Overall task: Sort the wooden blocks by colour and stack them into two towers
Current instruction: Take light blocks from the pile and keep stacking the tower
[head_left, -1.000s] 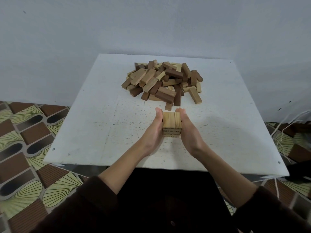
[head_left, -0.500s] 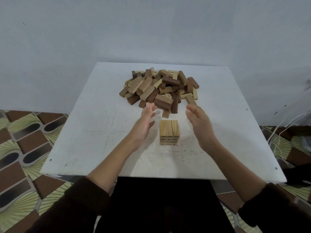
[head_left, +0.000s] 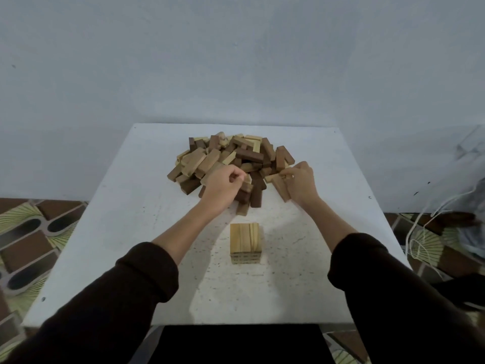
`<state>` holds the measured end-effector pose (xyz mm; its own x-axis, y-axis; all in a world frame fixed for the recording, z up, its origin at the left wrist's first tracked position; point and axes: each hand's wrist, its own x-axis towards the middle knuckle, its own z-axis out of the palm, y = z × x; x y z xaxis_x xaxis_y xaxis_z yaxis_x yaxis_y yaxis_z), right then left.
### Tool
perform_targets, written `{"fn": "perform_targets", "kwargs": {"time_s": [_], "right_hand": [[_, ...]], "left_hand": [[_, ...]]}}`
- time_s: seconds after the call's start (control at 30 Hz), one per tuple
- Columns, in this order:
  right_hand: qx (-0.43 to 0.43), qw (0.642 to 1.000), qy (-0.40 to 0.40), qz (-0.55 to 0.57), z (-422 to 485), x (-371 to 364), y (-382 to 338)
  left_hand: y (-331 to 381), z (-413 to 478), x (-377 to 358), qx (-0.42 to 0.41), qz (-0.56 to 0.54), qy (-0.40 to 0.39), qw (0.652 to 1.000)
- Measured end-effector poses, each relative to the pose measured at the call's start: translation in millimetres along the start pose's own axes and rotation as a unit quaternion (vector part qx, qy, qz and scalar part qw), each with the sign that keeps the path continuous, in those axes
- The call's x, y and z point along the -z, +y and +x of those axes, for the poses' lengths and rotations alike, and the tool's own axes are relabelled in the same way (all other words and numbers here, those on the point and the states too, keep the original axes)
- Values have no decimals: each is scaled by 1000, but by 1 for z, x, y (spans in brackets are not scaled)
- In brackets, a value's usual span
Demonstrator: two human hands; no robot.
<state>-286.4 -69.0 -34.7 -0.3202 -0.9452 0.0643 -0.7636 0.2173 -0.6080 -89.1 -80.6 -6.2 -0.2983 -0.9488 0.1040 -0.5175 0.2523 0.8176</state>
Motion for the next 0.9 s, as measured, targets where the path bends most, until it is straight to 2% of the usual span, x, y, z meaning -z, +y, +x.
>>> {"fn": "perform_targets", "kwargs": {"time_s": [0.23, 0.33, 0.47, 0.6, 0.73, 0.8, 0.9], "right_hand": [[67, 991, -65, -95, 2, 7, 7], [72, 989, -52, -116, 1, 6, 7], [44, 994, -44, -91, 5, 3, 2], [-1, 993, -61, -106, 8, 8, -7], [-11, 988, -50, -147, 9, 7, -6], [-13, 989, -43, -144, 5, 10, -5], [-23, 991, -42, -128, 0, 13, -4]], "left_hand": [[-10, 14, 2, -32, 41, 21, 998], [-14, 24, 2, -48, 122, 63, 989], [-17, 43, 5, -62, 262, 102, 958], [-17, 62, 3, -75, 405, 48, 910], [-11, 70, -1, -71, 468, 7, 881], [-6, 72, -2, -66, 469, -1, 881], [-2, 76, -3, -33, 430, -8, 902]]}}
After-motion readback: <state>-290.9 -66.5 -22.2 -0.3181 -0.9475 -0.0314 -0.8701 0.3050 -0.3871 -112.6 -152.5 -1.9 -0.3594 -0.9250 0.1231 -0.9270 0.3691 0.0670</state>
